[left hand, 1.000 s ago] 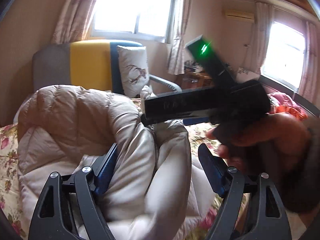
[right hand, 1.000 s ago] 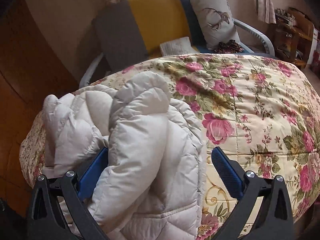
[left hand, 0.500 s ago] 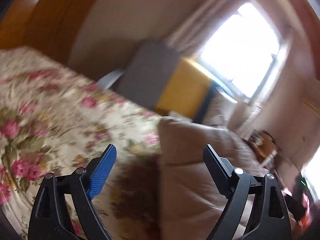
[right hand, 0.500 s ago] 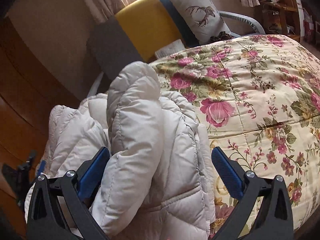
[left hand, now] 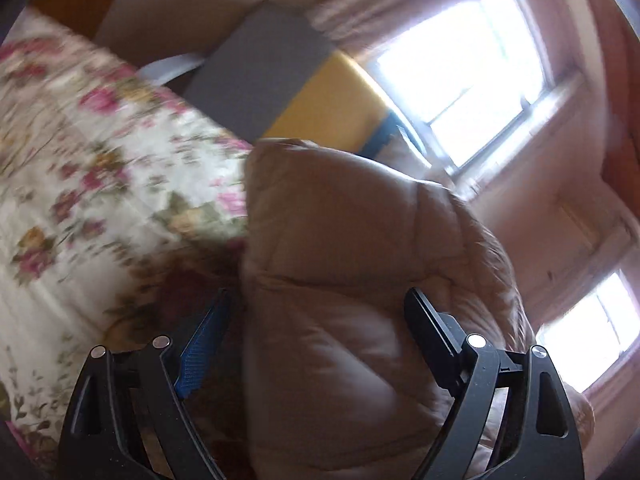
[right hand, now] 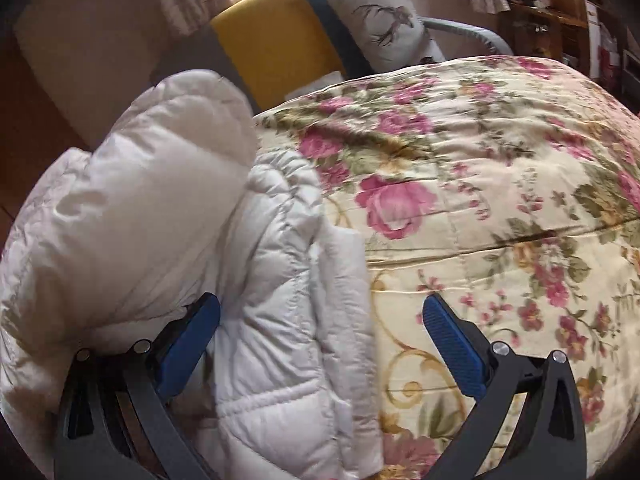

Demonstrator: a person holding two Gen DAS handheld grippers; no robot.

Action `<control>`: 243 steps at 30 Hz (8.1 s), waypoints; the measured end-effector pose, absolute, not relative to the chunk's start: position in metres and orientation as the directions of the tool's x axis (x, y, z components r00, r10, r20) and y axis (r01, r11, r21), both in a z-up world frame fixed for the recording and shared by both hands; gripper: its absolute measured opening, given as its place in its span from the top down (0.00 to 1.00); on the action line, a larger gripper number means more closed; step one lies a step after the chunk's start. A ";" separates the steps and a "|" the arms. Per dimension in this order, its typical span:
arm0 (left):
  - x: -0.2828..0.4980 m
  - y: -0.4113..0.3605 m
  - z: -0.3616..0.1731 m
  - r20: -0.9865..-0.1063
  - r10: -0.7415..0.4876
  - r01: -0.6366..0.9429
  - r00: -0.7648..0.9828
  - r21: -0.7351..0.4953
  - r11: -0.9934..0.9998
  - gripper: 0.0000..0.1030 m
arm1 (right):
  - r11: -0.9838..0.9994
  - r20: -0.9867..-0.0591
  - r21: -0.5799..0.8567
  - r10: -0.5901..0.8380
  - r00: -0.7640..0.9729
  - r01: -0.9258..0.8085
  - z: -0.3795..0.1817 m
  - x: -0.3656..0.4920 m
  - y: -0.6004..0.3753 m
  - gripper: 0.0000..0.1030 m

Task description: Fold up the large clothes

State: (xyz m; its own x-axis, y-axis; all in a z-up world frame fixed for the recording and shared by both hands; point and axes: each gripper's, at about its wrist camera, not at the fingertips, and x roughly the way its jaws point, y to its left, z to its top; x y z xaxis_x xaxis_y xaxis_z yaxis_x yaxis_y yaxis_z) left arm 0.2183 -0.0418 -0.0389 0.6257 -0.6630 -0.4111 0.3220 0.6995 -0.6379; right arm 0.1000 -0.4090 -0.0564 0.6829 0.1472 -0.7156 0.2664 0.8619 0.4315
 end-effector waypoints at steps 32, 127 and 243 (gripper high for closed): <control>0.155 -0.236 -0.022 -0.542 -0.285 0.453 0.790 0.204 0.868 0.09 | 0.752 -0.643 0.332 -0.261 0.720 0.569 0.007 -0.013 -0.493 0.02; 0.316 -0.304 -0.058 -0.807 -0.106 0.487 0.581 0.241 0.840 0.03 | 0.855 -0.727 0.088 -0.296 0.620 0.511 -0.065 0.149 -0.427 0.63; 0.174 0.049 -0.042 -0.489 -0.381 0.220 0.784 -0.356 0.908 0.10 | 0.980 -0.461 0.064 0.196 0.866 -0.189 0.056 0.257 -0.184 0.02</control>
State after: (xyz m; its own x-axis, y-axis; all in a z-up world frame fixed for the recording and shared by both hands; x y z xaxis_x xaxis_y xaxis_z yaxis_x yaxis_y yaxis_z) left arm 0.1737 0.0495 -0.0423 0.7843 -0.3814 -0.4893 0.2196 0.9083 -0.3561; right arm 0.2566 -0.1839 0.0565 0.8655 0.1965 -0.4607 -0.1886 0.9800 0.0637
